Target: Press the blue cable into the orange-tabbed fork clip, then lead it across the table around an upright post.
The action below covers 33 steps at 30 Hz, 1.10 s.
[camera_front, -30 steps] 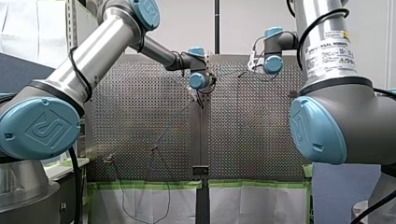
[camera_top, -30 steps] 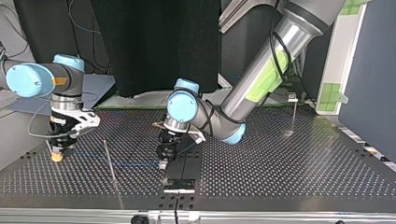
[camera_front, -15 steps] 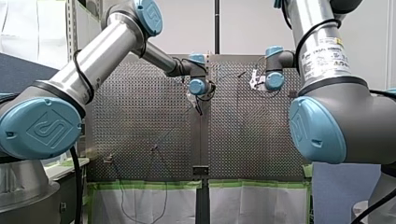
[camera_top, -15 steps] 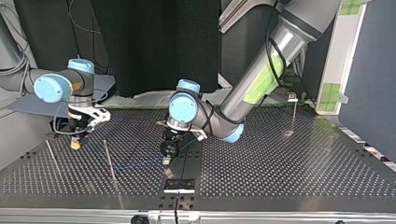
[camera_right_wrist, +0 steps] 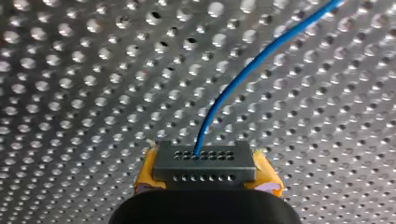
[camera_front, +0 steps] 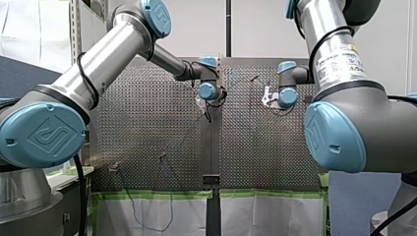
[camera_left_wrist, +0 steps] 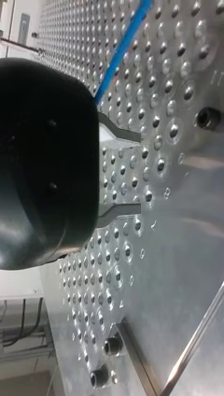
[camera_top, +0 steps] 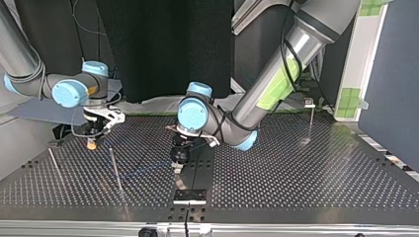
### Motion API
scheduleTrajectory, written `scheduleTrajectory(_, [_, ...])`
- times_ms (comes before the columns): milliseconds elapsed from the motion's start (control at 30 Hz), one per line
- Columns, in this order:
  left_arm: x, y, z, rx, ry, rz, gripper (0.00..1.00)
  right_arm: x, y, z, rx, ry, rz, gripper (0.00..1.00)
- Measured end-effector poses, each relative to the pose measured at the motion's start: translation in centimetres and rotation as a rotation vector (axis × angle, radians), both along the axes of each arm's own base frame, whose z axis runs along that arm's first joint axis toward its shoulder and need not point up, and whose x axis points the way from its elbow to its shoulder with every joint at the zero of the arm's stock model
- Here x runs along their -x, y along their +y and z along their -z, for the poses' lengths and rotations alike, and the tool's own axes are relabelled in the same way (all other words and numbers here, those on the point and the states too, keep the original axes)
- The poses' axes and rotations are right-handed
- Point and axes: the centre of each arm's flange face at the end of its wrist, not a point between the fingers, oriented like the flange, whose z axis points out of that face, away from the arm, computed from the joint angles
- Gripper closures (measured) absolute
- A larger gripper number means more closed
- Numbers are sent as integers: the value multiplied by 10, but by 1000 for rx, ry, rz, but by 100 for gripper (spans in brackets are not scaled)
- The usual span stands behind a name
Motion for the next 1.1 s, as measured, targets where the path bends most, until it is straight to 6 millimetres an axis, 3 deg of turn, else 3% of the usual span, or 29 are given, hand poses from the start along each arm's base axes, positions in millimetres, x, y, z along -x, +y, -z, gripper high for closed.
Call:
scheduleTrajectory(200, [1,0,1,-14,4,-1,42,0,5,22,-9,-3,-1,100])
scheduleTrajectory(300, [1,0,1,-17,4,-2,35,0,6,30,-10,-6,-2,100])
scheduleTrajectory(333, [1,0,1,-17,4,-2,31,0,6,34,-13,-6,-2,100])
scheduleTrajectory(367, [1,0,1,-18,4,-2,18,0,6,37,-16,-6,-3,100])
scheduleTrajectory(400, [1,0,1,-18,4,-3,18,-1,6,40,-19,-5,-3,100])
scheduleTrajectory(433, [1,0,1,-18,4,-3,5,0,6,44,-24,-4,-2,100])
scheduleTrajectory(467, [1,0,1,-18,3,-3,0,0,6,46,-28,-3,-2,100])
scheduleTrajectory(1100, [0,2,2,-23,11,-2,0,1,6,68,-49,5,2,100])
